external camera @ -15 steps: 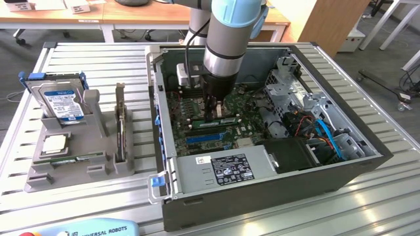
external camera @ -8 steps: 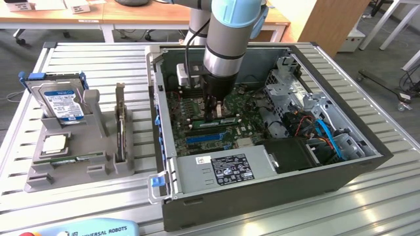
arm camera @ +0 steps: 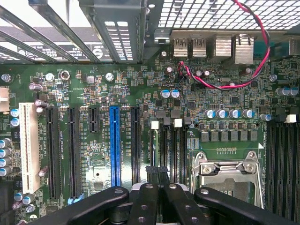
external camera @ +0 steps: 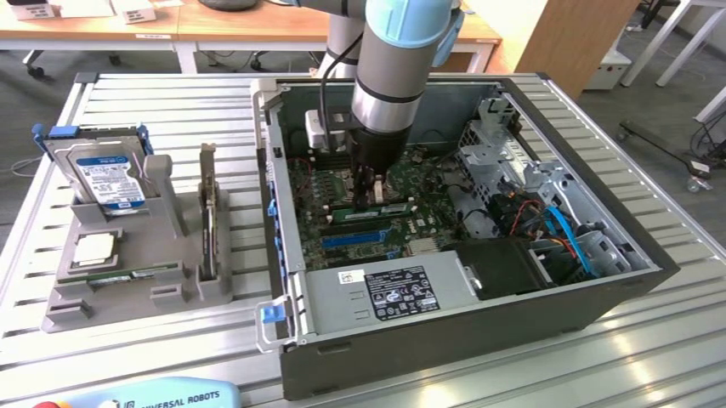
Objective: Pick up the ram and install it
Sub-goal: 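Press down the ram until it locks into place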
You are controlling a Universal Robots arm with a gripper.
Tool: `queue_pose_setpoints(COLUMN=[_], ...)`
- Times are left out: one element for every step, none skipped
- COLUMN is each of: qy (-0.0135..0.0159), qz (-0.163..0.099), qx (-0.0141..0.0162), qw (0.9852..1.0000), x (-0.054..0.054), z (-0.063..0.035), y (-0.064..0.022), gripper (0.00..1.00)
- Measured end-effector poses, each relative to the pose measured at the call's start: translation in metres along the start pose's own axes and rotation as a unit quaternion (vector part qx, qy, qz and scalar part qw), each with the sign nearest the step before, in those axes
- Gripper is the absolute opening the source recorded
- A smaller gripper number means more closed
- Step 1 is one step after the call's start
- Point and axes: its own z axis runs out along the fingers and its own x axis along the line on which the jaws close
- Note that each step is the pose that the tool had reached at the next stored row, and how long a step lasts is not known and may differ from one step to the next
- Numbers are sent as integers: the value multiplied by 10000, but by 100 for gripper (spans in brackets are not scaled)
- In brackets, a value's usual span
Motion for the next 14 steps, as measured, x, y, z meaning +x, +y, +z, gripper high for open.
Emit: queue_pose_setpoints(qy=[0, 0, 0, 0, 0, 0, 0, 0, 0, 0, 0, 0, 0, 0], qz=[0, 0, 0, 0, 0, 0, 0, 0, 0, 0, 0, 0, 0, 0], qx=[0, 0, 0, 0, 0, 0, 0, 0, 0, 0, 0, 0, 0, 0], qw=[10000, 10000, 10000, 10000, 10000, 10000, 10000, 10000, 10000, 10000, 10000, 10000, 10000, 10000], x=[0, 0, 0, 0, 0, 0, 0, 0, 0, 0, 0, 0, 0, 0], z=[0, 0, 1, 3, 4, 3, 4, 4, 4, 4, 4, 4, 4, 4], y=[0, 0, 0, 0, 0, 0, 0, 0, 0, 0, 0, 0, 0, 0], gripper=[10, 10, 10, 10, 10, 10, 10, 10, 10, 10, 10, 10, 10, 10])
